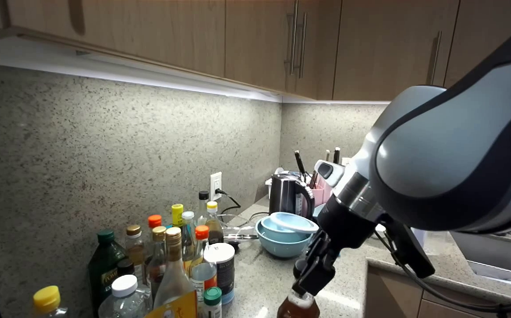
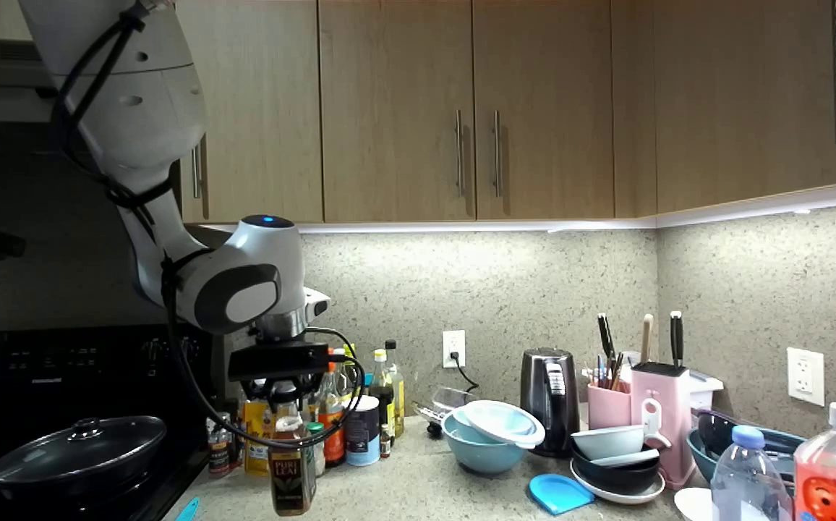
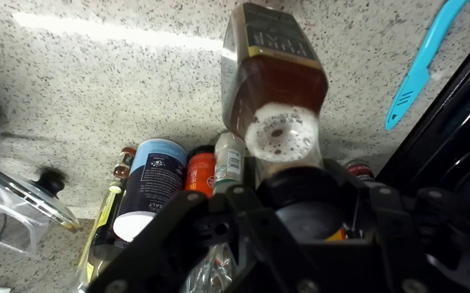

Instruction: Lay the bottle with the black cap down.

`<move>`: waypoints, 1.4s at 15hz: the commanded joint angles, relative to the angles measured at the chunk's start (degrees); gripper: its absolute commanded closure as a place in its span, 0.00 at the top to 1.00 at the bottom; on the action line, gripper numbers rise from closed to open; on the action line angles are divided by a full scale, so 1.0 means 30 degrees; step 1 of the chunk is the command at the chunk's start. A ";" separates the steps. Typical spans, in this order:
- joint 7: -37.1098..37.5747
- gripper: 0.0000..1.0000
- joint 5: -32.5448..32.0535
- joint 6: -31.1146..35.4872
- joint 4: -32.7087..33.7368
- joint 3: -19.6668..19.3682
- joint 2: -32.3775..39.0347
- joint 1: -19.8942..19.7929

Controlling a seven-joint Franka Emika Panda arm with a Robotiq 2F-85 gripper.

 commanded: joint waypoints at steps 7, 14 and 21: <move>-0.3320 0.19 0.0738 -1.0020 0.0807 -0.3534 -0.1262 0.0520; -0.2724 0.19 -0.0730 -1.5010 0.2836 -0.5166 -0.0384 0.0746; -0.1054 0.19 -0.3658 -1.8457 0.5942 -0.5254 0.2578 0.0880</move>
